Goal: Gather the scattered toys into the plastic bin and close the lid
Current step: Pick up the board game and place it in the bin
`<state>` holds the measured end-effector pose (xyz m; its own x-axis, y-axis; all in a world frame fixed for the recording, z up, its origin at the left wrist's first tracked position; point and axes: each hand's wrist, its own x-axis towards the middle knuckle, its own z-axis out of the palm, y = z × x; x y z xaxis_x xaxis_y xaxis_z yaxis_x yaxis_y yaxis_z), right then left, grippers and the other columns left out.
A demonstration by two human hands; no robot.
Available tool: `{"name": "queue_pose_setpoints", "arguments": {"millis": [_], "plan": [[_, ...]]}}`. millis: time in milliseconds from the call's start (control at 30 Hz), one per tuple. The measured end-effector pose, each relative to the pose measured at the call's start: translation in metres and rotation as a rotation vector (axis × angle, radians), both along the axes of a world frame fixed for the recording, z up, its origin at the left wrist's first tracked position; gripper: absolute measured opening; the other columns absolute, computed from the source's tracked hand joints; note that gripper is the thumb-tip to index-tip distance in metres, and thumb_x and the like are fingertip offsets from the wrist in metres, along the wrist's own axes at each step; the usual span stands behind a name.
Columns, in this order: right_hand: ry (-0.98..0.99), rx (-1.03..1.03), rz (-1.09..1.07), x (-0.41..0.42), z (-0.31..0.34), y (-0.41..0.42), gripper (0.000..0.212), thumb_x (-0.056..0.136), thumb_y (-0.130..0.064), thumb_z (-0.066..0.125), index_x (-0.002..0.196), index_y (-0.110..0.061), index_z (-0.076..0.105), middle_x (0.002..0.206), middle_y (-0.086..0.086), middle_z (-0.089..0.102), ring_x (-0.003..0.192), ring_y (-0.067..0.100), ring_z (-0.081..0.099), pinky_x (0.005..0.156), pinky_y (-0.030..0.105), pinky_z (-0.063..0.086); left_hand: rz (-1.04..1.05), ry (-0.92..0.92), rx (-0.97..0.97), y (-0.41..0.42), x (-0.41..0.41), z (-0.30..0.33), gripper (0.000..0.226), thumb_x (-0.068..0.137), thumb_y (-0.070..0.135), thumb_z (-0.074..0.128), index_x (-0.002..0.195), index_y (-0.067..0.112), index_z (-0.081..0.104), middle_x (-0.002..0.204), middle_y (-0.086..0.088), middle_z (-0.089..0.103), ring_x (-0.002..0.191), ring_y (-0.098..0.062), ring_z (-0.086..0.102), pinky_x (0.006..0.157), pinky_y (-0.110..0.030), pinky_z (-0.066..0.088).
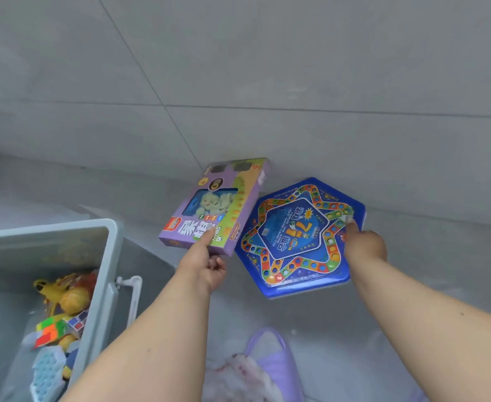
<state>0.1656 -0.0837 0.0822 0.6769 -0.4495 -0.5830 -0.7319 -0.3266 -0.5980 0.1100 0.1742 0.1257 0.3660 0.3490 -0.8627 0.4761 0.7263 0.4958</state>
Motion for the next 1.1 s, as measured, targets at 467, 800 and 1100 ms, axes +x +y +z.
{"name": "queue_pose_setpoints", "arguments": {"millis": [467,800,1100], "plan": [[-0.355,0.603,-0.157,-0.037,0.125,0.049,0.030,0.094,-0.038,0.053,0.075,-0.016,0.054,0.077,0.004,0.066,0.065,0.021,0.064,0.069,0.035,0.053,-0.507,0.007,0.223,0.018,-0.054,0.109,0.026,0.073,0.039,0.078,0.083,0.024,0.060,0.071,0.007,0.063,0.044,-0.005,0.027,0.046,-0.014,0.026],[-0.388,0.849,0.111,-0.039,0.212,0.139,0.028,0.093,-0.043,0.053,0.086,-0.017,0.060,0.090,0.005,0.070,0.073,0.022,0.067,0.075,0.036,0.056,-0.277,-0.284,0.164,0.100,-0.083,0.194,0.033,0.061,0.035,0.077,0.088,0.022,0.062,0.111,0.006,0.068,0.041,-0.004,0.018,0.033,-0.010,0.022],[-0.202,0.746,0.613,-0.085,0.249,0.240,0.034,0.099,-0.040,0.040,0.083,-0.013,0.053,0.076,0.009,0.061,0.059,0.020,0.058,0.052,0.027,0.043,0.252,-0.331,0.259,0.193,-0.196,0.197,0.029,0.076,0.033,0.066,0.058,0.020,0.048,0.053,0.010,0.055,0.025,-0.007,0.015,0.035,-0.006,0.019]]}}
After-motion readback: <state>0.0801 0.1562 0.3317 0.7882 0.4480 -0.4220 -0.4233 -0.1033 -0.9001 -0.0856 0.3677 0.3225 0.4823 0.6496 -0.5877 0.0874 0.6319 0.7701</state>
